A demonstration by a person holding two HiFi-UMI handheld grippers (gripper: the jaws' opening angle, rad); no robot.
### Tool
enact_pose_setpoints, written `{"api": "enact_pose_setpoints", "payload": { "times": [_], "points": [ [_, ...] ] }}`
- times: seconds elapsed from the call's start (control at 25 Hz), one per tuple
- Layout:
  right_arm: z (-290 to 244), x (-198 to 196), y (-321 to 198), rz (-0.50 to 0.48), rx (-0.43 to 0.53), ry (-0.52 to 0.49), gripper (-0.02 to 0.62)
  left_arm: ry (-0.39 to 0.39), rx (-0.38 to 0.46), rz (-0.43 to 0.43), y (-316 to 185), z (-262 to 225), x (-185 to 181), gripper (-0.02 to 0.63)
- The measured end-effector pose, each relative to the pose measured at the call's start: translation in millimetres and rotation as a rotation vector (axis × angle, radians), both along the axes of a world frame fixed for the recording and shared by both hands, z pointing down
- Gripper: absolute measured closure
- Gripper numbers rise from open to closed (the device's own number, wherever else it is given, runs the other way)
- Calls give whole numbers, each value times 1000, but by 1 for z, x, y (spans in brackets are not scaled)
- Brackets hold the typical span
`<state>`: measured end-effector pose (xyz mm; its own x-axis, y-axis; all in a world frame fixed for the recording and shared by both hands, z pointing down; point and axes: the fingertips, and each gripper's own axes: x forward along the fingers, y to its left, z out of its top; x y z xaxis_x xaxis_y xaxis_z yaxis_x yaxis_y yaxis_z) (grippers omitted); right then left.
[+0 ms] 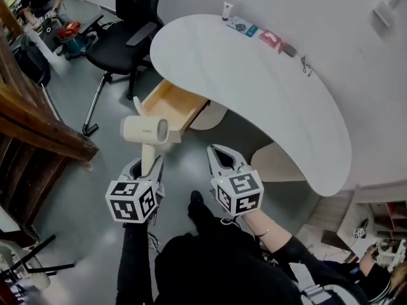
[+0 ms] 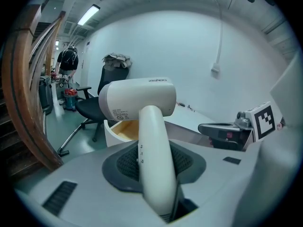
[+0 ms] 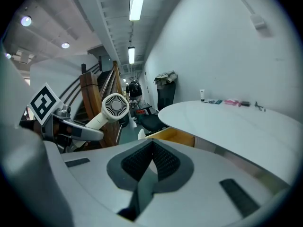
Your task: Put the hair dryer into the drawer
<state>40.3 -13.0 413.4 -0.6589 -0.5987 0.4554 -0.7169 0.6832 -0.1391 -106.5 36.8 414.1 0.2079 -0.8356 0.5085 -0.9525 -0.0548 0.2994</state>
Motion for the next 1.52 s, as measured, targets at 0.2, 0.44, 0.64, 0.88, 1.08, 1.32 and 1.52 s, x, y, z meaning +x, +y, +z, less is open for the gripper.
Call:
{"api": "enact_pose_setpoints", "payload": {
  "times": [0.2,0.44,0.64,0.88,1.08,1.32,1.52],
  "points": [
    [4,-2,-33,2,-10,-1,597,1,-52,12,-34,12,-4,460],
    [7,4,-64,14,-19,1,595,0,-161,57,-63,40,-7,461],
    [7,4,-81,35,-23,1,595,-54,-276,133,-77,62,-16,462],
    [13,9,-101,72,-36,12,595,-113,-386,258,-101,80,-23,462],
    [16,8,-121,113,-44,14,595,-152,-486,364,-120,98,-29,462],
    [21,-5,-144,120,-64,16,595,-215,-594,483,-140,115,-36,462],
    [33,-27,-151,96,-97,22,595,-246,-673,551,-151,130,-46,462]
  ]
}}
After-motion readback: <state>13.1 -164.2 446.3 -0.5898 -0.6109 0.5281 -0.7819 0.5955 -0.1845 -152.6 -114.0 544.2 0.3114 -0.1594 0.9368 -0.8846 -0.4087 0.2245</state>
